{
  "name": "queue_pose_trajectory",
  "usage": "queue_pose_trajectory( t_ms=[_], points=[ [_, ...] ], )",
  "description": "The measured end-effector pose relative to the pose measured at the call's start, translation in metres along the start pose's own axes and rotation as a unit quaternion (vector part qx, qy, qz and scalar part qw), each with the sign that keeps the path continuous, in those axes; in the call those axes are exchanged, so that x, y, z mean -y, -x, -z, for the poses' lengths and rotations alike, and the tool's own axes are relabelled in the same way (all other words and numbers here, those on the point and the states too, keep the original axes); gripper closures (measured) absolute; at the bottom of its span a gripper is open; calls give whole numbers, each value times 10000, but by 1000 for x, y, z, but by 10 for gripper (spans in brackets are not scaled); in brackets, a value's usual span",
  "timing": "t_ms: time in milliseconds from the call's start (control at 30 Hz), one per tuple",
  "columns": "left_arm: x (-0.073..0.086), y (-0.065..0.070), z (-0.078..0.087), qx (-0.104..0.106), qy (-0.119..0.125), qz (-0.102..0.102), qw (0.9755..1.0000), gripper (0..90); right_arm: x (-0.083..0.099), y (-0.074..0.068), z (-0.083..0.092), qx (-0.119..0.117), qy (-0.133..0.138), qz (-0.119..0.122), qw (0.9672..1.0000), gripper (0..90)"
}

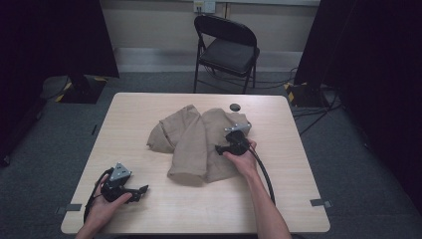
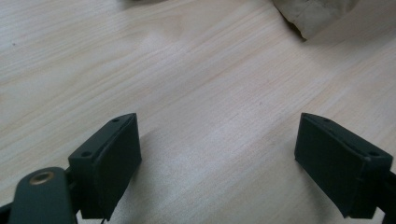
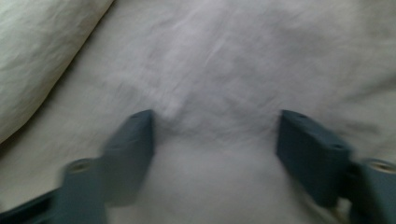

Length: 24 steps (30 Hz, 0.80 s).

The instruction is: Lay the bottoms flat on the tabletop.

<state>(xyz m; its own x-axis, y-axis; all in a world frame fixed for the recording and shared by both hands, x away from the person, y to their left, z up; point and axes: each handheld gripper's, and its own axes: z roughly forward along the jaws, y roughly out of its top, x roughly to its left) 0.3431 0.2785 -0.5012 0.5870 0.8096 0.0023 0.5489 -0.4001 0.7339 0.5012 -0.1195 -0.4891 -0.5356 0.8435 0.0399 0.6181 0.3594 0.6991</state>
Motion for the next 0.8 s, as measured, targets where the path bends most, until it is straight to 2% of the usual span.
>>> queue_pose_trajectory(
  t_ms=[33, 133, 200, 367, 467, 567, 700, 800],
  points=[
    [0, 0, 0, 1, 1, -2, 10000, 137, 0, -1, 1, 81, -9, 46, 10000, 532],
    [0, 0, 0, 0, 0, 0, 10000, 137, 2, 2, 5, 75, -11, 92, 9999, 779],
    [0, 0, 0, 1, 0, -1, 10000, 137, 5, 5, 9, 51, -17, 106, 9999, 892],
    [0, 0, 0, 1, 0, -1, 10000, 137, 20, 6, 22, -123, -10, 75, 9999, 900],
    [0, 0, 0, 5, -2, 4, 10000, 137, 33, 3, 32, -206, 14, 81, 9998, 900],
    [0, 0, 0, 2, -2, 4, 10000, 137, 44, -1, 43, -289, -21, 217, 9993, 900],
    [0, 0, 0, 1, 0, 4, 10000, 137, 55, -5, 54, -428, -19, 201, 9989, 900],
    [0, 0, 0, 1, -2, 2, 10000, 137, 63, -8, 61, -452, -10, 280, 9986, 900]
  ],
)
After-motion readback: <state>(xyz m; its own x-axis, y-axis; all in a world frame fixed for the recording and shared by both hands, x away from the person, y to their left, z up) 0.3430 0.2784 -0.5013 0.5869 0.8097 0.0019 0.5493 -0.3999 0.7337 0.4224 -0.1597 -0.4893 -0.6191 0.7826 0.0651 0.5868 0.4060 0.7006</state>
